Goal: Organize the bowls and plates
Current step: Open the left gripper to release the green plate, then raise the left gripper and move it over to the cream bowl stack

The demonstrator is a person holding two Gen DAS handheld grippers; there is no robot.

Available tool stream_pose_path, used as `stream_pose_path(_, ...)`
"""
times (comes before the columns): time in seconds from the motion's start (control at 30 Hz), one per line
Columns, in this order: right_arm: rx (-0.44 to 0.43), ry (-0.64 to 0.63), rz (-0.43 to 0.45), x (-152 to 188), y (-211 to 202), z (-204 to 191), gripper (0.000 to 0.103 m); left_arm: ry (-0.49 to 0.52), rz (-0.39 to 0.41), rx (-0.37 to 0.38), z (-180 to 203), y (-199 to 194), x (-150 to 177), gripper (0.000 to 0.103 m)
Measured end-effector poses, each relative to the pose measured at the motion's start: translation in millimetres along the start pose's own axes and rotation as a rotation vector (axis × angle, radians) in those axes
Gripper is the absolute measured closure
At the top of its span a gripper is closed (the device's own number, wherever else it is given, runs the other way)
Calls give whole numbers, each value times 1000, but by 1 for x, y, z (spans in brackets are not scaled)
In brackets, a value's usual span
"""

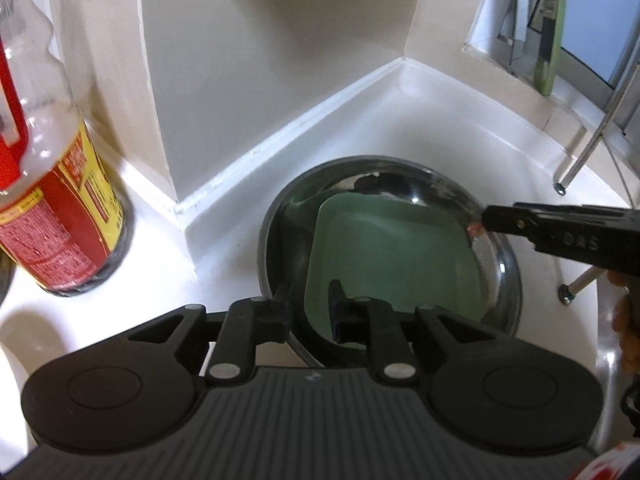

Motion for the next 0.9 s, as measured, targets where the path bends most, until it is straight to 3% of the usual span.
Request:
stream_pose_path(0.57,-6,130,38,61,-111,17,62,106,109,3,22,-80,17,84)
stream_pose_path(0.73,-29,121,34,75,-133,14,62,101,129,16,33,-105,31,84)
stream_pose_path(0.9,-53,89,15,92,-147,12,61,88,128,-20,45,-126,48,84)
Point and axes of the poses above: each gripper's, at about its wrist camera, not at the fingertips, and y roughly the way its jaws point, z to its right, x to its underside, the point moved 7 cm from there along y, roughly the way its jaws point, and after that the axes turned 15 degrees about y, right-handed, at the moved point
